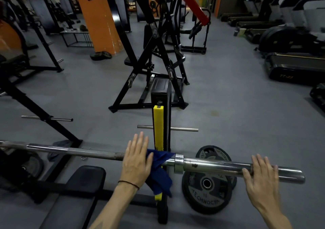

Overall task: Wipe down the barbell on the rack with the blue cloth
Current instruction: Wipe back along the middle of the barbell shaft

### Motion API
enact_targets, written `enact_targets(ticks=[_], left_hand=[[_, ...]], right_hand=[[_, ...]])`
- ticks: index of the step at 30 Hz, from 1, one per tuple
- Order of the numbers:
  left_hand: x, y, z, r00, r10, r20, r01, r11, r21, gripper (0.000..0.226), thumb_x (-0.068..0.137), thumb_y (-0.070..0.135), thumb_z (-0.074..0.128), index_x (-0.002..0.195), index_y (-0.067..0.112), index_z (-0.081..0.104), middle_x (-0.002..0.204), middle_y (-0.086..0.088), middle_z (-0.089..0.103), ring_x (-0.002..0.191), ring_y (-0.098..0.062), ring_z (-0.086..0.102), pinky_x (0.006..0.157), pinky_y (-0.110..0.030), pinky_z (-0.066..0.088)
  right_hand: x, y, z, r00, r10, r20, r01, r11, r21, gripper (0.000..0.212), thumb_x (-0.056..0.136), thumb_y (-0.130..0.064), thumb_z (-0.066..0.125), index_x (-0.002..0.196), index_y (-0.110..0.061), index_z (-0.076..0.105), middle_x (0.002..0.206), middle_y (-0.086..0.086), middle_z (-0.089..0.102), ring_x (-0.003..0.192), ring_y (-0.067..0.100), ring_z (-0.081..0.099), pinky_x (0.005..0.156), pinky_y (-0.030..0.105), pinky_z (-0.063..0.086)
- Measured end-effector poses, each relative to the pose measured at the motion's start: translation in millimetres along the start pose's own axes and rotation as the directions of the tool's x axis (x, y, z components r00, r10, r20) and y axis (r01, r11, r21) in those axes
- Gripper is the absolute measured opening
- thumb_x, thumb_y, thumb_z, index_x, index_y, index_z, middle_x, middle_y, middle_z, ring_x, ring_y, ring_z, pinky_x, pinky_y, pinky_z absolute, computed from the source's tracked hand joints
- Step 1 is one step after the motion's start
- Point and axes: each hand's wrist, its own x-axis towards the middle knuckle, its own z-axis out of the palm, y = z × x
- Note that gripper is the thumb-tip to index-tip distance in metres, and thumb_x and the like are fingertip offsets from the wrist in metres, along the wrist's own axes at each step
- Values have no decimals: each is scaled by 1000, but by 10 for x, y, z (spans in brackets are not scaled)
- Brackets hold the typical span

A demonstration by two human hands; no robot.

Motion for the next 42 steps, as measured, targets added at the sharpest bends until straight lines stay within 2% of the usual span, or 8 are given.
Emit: enact_targets(ticks=[11,19,24,28,31,35,39,42], left_hand=[[-91,7,211,958,-3,288,-9,999,41,71,105,56,17,158,11,27,165,-6,26,152,-23,24,121,-41,14],[-294,-753,19,968,-3,250,-30,991,127,69,103,54,30,158,13,29,166,-8,25,154,-24,20,124,-44,13],[-194,-551,56,959,-174,222,143,979,146,68,101,49,30,150,4,42,158,-17,39,149,-35,31,124,-52,11],[-82,28,272,956,9,292,-26,998,54,66,102,48,29,149,5,43,157,-14,41,146,-29,37,120,-46,16],[-82,-248,190,952,110,287,-123,992,27,63,106,50,26,151,11,44,159,-7,38,146,-23,39,121,-37,14],[-187,-957,-127,954,-87,287,63,994,94,69,105,59,13,153,18,41,161,-1,31,150,-23,30,125,-32,2],[-67,-543,36,928,-263,264,236,963,129,80,102,65,1,154,17,38,163,-2,27,153,-32,22,123,-47,-1],[-104,-3,192,940,-88,330,67,995,74,73,104,65,7,159,21,25,167,3,17,155,-24,14,122,-48,2]], right_hand=[[-119,-1514,264,939,-341,46,330,929,166,67,106,-54,24,158,-12,31,168,3,22,156,19,14,127,45,5],[-128,-1816,368,952,-284,114,277,958,68,70,103,-65,24,144,-17,54,135,3,62,130,23,54,125,53,14],[-154,-1945,362,969,-222,110,220,975,33,73,100,-69,26,134,-15,62,123,1,63,118,25,56,121,57,22],[-151,-1958,356,973,-208,97,206,978,32,72,99,-70,28,132,-16,62,123,1,63,119,25,55,119,57,24],[-146,-1927,366,971,-226,76,223,974,43,70,99,-70,29,130,-17,63,123,0,62,119,24,55,120,55,24],[-161,-1949,394,976,-215,41,212,975,62,69,99,-70,30,125,-16,64,119,0,63,116,25,56,119,55,26],[-158,-1959,453,981,-195,21,193,979,71,71,98,-69,31,123,-13,66,118,4,64,113,27,57,116,57,29],[-148,-1929,488,975,-221,15,219,973,70,71,98,-68,34,124,-11,66,119,6,65,114,29,57,116,56,29]])
